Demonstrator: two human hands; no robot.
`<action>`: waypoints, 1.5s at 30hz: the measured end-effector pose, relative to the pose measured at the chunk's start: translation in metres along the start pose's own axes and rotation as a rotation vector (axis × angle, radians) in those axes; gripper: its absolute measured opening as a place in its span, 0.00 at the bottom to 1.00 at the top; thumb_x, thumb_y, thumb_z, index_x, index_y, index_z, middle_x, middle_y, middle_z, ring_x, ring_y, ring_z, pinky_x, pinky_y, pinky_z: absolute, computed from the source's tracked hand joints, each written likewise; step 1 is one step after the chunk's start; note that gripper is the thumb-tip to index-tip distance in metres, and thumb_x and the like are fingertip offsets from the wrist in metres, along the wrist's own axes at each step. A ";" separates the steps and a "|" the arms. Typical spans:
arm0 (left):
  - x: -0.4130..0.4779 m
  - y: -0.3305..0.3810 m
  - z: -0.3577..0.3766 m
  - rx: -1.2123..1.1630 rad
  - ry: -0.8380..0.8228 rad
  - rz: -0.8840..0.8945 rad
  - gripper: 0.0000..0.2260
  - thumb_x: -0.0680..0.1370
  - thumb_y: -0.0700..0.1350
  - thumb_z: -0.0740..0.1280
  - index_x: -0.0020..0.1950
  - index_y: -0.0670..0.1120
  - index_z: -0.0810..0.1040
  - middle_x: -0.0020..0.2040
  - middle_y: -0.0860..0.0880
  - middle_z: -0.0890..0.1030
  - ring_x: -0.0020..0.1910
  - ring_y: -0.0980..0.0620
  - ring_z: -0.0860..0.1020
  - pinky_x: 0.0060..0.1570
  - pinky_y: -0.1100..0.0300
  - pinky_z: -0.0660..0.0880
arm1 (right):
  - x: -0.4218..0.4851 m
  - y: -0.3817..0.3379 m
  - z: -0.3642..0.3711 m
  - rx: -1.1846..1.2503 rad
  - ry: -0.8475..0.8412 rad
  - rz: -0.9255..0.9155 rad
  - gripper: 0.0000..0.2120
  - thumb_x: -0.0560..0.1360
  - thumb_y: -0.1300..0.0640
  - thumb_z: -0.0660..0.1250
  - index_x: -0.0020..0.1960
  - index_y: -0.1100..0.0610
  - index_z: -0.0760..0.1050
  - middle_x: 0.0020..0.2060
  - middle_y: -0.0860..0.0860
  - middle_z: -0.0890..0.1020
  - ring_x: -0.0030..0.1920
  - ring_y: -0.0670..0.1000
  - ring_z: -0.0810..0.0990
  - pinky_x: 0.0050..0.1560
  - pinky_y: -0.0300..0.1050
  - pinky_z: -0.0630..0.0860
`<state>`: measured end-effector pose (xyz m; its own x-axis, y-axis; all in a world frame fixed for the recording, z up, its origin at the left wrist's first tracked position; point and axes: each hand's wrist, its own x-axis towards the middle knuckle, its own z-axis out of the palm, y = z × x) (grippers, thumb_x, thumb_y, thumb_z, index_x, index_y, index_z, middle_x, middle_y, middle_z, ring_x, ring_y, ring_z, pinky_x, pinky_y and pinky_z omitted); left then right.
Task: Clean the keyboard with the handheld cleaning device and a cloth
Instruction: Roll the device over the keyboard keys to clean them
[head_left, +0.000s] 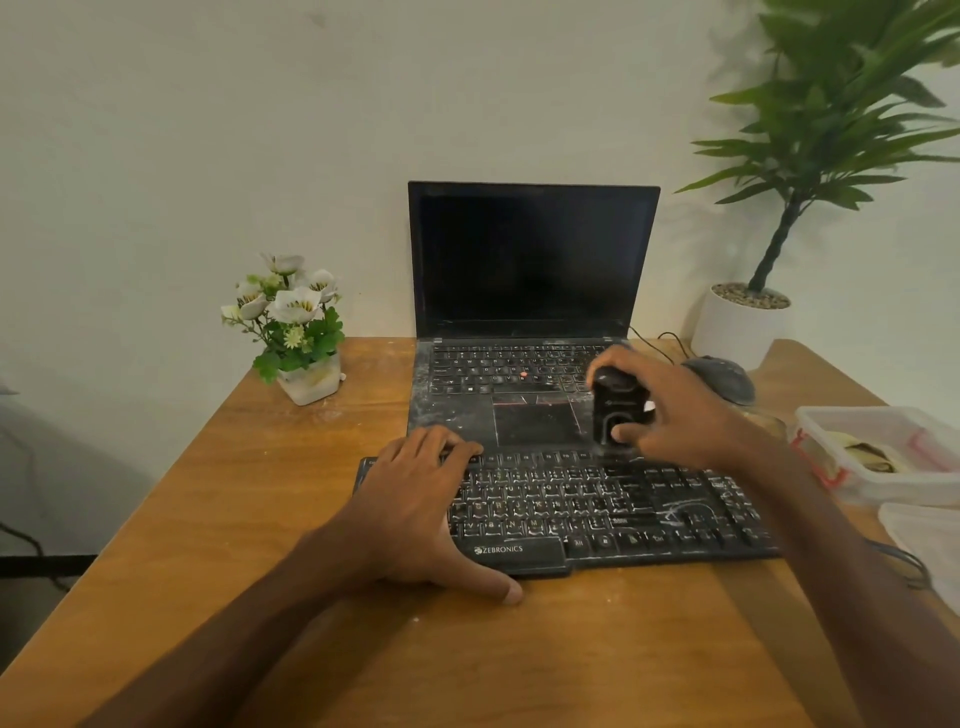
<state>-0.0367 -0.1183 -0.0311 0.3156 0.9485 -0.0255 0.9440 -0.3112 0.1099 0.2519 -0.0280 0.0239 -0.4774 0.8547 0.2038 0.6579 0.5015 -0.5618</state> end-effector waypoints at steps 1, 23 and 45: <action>0.000 0.000 0.000 0.001 0.006 0.002 0.64 0.57 0.88 0.61 0.84 0.55 0.51 0.77 0.54 0.57 0.78 0.50 0.57 0.79 0.50 0.55 | -0.002 0.001 -0.006 0.013 0.053 -0.001 0.31 0.67 0.69 0.78 0.60 0.44 0.71 0.54 0.44 0.78 0.55 0.48 0.80 0.44 0.42 0.84; -0.002 0.003 -0.004 0.000 -0.021 -0.010 0.63 0.57 0.87 0.62 0.84 0.56 0.50 0.77 0.56 0.56 0.77 0.51 0.57 0.78 0.52 0.56 | -0.001 0.010 -0.009 0.125 0.107 -0.042 0.29 0.67 0.68 0.78 0.60 0.46 0.72 0.53 0.43 0.79 0.56 0.43 0.80 0.49 0.35 0.81; 0.006 0.016 -0.005 -0.035 -0.051 -0.017 0.62 0.60 0.87 0.60 0.85 0.58 0.45 0.82 0.57 0.52 0.80 0.53 0.53 0.79 0.50 0.55 | -0.004 0.030 -0.019 0.141 0.082 0.068 0.28 0.67 0.67 0.79 0.61 0.50 0.73 0.52 0.44 0.79 0.52 0.40 0.79 0.50 0.30 0.79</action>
<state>-0.0205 -0.1173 -0.0244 0.3048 0.9492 -0.0784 0.9457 -0.2919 0.1433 0.2846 -0.0143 0.0213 -0.3815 0.8972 0.2227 0.5963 0.4229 -0.6823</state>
